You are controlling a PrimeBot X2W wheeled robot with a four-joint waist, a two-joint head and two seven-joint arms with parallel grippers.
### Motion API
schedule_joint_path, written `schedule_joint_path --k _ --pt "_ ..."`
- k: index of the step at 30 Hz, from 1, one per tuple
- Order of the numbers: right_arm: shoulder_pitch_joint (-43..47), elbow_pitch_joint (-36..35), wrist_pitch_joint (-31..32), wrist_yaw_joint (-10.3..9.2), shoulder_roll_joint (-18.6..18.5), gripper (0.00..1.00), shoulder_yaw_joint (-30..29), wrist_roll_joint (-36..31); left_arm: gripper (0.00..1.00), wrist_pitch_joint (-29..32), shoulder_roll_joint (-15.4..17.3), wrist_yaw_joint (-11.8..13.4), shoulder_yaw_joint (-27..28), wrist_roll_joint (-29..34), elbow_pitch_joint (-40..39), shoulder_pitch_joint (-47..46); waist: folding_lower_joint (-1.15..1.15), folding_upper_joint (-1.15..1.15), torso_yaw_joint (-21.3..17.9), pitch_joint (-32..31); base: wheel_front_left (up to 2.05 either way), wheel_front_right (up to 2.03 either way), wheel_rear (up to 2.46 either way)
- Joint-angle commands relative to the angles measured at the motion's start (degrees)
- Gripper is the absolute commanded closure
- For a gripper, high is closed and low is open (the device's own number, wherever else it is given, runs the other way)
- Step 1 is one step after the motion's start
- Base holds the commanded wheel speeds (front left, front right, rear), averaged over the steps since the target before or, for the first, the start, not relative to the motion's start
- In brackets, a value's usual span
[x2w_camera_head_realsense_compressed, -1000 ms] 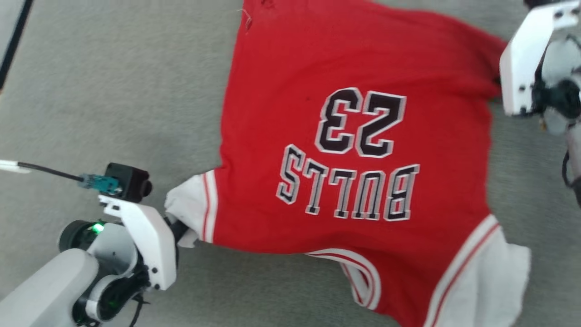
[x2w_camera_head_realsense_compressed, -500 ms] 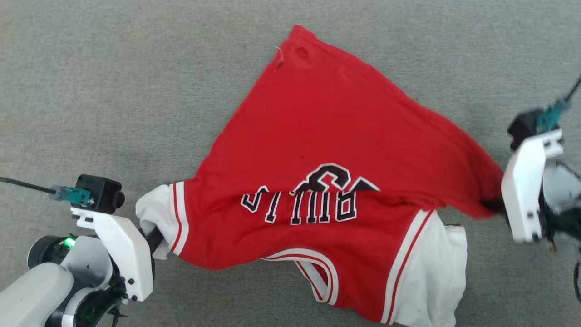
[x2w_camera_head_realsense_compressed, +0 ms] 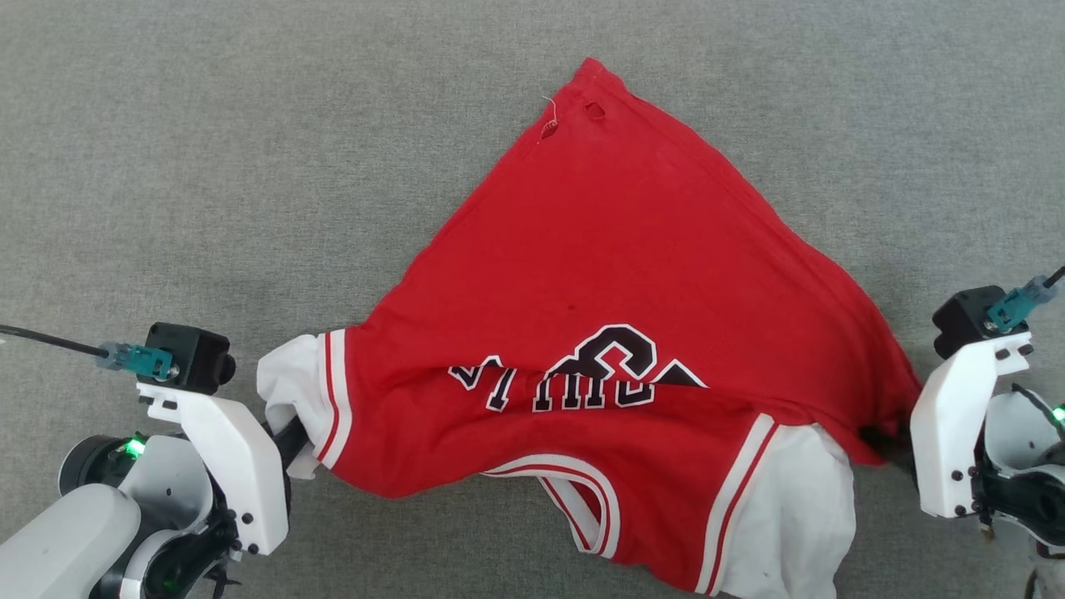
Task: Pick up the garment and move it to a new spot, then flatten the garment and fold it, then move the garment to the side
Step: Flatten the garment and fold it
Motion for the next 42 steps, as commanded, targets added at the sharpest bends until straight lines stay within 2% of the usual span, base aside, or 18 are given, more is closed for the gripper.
schedule_joint_path --k 1,6,13,16,20,22,27,29,32,37,42 --pt "1.0 3.1 -0.7 -0.26 0.3 0.0 0.1 -1.2 1.0 0.0 -0.2 -0.2 0.0 -0.4 0.2 -0.1 0.0 0.0 0.0 -0.1 0.0 0.0 0.0" --pt "0.6 -1.7 -0.4 -0.27 -1.2 0.0 -0.5 -1.5 1.0 -0.3 -0.3 -0.2 -0.2 -0.4 0.7 0.4 0.0 0.0 0.1 -0.7 0.0 0.0 0.0" --pt "-1.4 -15.4 2.7 -0.11 -0.3 0.0 -3.4 -1.3 1.0 -0.3 -0.9 -0.5 -0.8 -0.3 0.4 0.8 0.0 0.0 1.1 -1.8 0.0 0.0 0.0" --pt "-2.9 -18.1 1.8 -0.11 -1.0 0.0 -2.9 -2.6 1.0 -0.1 -1.3 -0.8 -1.2 -0.2 0.3 0.6 0.0 0.0 1.8 -1.7 0.0 0.0 0.0" --pt "-8.5 -18.6 -3.0 -0.12 -1.1 0.0 -0.3 -4.2 1.0 0.0 -2.2 -1.4 -1.7 0.3 0.7 -0.4 0.0 0.0 3.4 -1.3 0.0 0.0 0.0" --pt "-11.3 -16.5 -5.3 -0.12 -0.8 0.0 1.7 -3.9 1.0 0.2 -2.8 -2.0 -2.1 0.5 1.0 -0.8 0.0 0.0 4.3 -1.0 0.0 0.0 0.0" --pt "-20.3 -8.5 -10.7 -0.11 -3.0 0.0 7.6 -3.3 1.0 0.6 -5.0 -3.1 -3.2 1.3 2.4 -2.8 0.0 0.0 7.2 0.0 0.0 0.0 0.0" --pt "-26.1 -1.9 -15.1 -0.11 -3.8 0.0 11.0 -3.1 1.0 0.9 -6.7 -4.2 -3.9 1.8 3.3 -4.3 0.0 0.0 9.3 0.7 0.0 0.0 0.0" --pt "-31.7 5.4 -18.5 -0.12 -4.6 0.0 14.1 -2.8 1.0 1.2 -8.4 -5.3 -4.8 2.4 4.3 -5.9 0.0 0.0 11.6 1.6 0.0 0.0 0.0" --pt "-39.2 17.3 -21.7 -0.11 -6.2 0.0 18.9 -2.3 1.0 1.7 -11.7 -7.6 -6.4 3.4 6.8 -8.6 0.0 0.0 15.9 3.4 0.0 0.0 0.0" --pt "-44.2 28.0 -21.8 -0.12 -7.9 0.0 23.3 -0.7 1.0 1.6 -14.9 -9.8 -7.8 3.7 9.4 -10.8 0.0 0.0 19.8 5.0 0.0 0.0 0.0"
